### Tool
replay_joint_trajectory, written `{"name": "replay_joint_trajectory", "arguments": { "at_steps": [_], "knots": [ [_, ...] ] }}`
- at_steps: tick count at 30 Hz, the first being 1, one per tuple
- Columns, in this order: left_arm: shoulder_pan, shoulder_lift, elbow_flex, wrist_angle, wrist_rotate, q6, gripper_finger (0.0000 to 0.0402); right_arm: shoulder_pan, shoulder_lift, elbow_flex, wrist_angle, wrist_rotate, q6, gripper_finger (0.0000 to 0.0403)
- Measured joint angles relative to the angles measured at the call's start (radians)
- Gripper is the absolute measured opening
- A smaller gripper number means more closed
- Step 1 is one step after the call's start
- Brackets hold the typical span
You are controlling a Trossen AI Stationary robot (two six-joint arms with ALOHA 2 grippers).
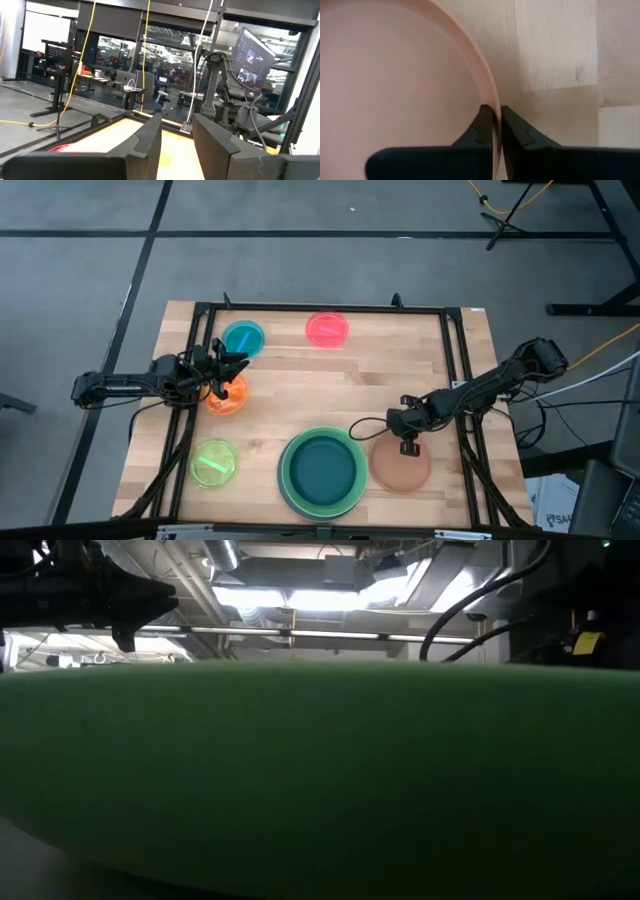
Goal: Stack plastic plates
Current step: Stack the brown plate on top of the blue plate
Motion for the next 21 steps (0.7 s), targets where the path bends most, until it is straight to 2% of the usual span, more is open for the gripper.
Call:
{"name": "replay_joint_trajectory", "arguments": {
  "at_steps": [8,21],
  "knots": [
    [0.000,0.000,0.000,-0.007,-0.024,0.000,0.0103,-0.071,-0.027,-0.004,-0.011,-0.075,-0.025,0.0004],
    [0.000,0.000,0.000,-0.008,-0.023,0.000,0.0103,-0.151,-0.180,-0.005,-0.081,-0.096,-0.076,0.0001]
  ]
}}
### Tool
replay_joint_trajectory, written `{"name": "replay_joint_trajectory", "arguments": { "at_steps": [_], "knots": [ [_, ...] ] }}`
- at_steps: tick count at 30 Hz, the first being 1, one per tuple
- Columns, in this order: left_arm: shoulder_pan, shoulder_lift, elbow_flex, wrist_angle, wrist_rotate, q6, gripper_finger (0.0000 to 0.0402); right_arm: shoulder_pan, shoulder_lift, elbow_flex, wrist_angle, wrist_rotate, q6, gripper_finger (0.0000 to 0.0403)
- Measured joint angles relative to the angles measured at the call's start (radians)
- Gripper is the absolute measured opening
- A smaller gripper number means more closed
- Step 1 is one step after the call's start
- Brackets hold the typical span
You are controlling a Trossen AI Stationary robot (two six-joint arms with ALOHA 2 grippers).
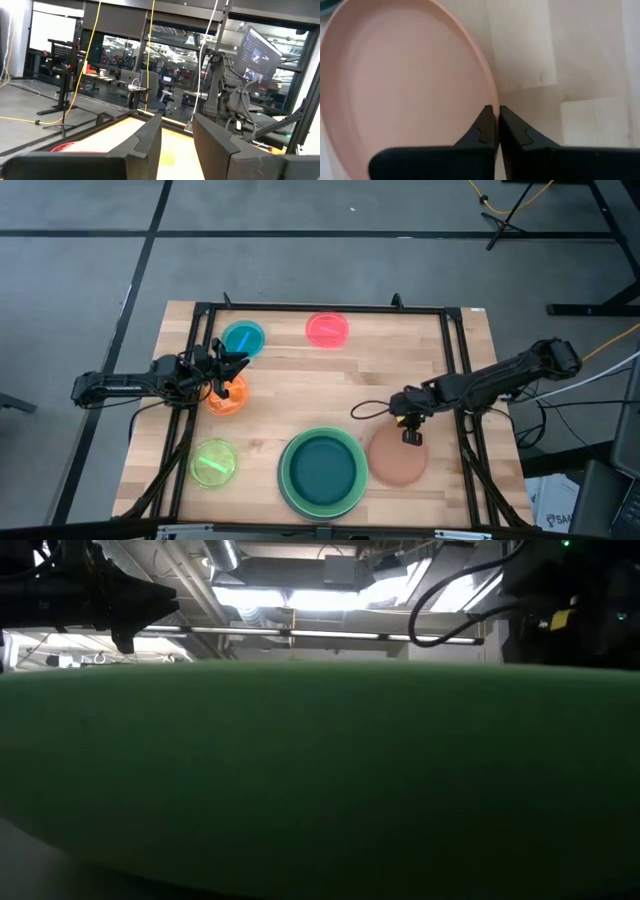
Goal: Stack plastic plates
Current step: Stack the brown plate on top of the blue plate
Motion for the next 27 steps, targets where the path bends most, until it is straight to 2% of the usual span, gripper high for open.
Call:
{"name": "replay_joint_trajectory", "arguments": {
  "at_steps": [9,21,27],
  "knots": [
    [0.000,0.000,0.000,-0.002,-0.004,0.000,0.0103,-0.066,-0.066,0.008,-0.018,-0.003,-0.015,0.0001],
    [0.000,0.000,0.000,-0.002,-0.004,0.000,0.0103,-0.091,-0.067,0.147,-0.060,0.000,-0.056,0.0001],
    [0.000,0.000,0.000,-0.001,-0.004,0.000,0.0103,-0.090,-0.066,0.189,-0.029,0.029,-0.013,0.0001]
  ]
}}
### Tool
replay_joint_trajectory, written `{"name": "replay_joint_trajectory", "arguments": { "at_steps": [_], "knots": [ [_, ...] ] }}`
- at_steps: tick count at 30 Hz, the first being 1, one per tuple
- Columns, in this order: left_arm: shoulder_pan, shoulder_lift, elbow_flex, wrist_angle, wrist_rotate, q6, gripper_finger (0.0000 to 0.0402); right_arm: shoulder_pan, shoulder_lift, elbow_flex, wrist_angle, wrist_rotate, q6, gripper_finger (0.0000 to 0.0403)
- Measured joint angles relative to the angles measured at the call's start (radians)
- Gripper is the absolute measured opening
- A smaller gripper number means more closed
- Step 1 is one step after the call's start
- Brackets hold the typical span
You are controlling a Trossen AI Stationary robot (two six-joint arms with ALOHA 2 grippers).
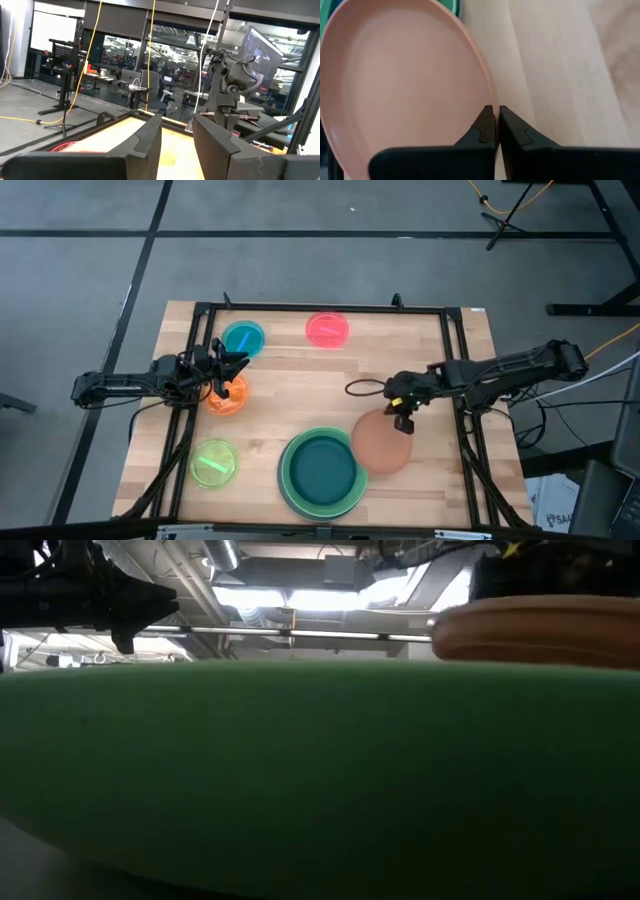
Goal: Stack plastic plates
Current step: Stack the brown plate on top of the blue plate
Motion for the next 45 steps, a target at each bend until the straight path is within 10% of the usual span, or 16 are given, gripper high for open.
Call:
{"name": "replay_joint_trajectory", "arguments": {
  "at_steps": [25,45],
  "knots": [
    [0.000,0.000,0.000,0.001,0.000,0.000,0.0103,0.001,0.184,0.003,0.552,-0.058,0.022,0.0001],
    [0.000,0.000,0.000,0.003,0.000,0.000,0.0103,0.088,0.397,0.224,0.578,-0.031,0.038,0.0001]
  ]
}}
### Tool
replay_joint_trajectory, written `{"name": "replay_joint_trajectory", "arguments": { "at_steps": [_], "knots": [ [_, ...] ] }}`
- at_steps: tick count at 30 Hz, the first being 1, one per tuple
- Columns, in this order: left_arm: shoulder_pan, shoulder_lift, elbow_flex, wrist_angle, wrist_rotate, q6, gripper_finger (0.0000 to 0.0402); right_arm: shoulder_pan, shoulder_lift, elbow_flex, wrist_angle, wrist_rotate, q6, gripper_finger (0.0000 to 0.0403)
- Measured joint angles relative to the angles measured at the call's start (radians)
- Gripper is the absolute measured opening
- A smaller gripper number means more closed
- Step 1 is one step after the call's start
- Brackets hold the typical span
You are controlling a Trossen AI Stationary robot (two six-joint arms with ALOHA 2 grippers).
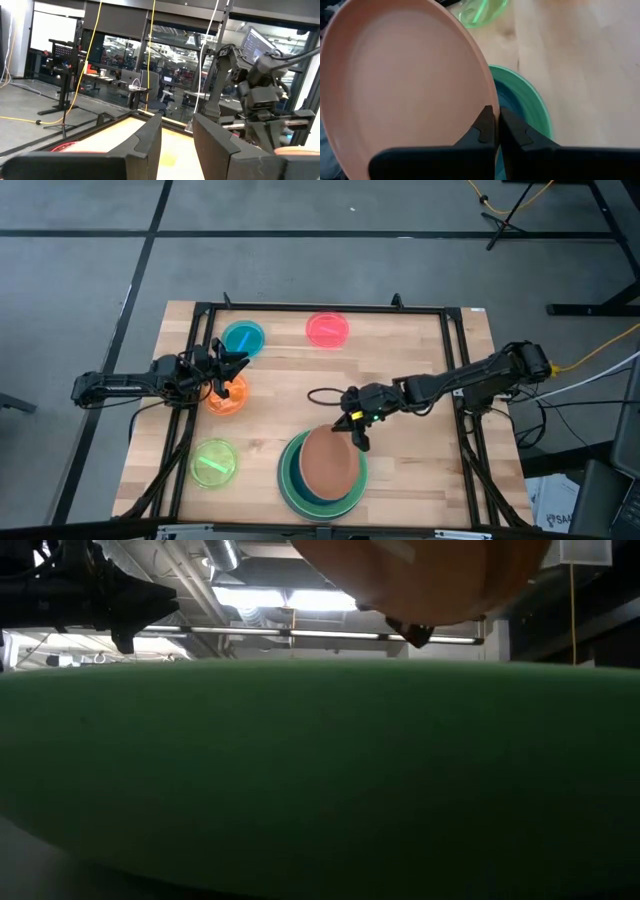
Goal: Stack plastic plates
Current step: Stack the brown plate on top of the blue plate
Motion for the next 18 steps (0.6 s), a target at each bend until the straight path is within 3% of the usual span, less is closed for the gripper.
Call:
{"name": "replay_joint_trajectory", "arguments": {
  "at_steps": [18],
  "knots": [
    [0.000,0.000,0.000,0.000,0.000,0.000,0.0103,0.006,0.147,0.037,-0.011,-0.008,0.010,0.0001]
  ]
}}
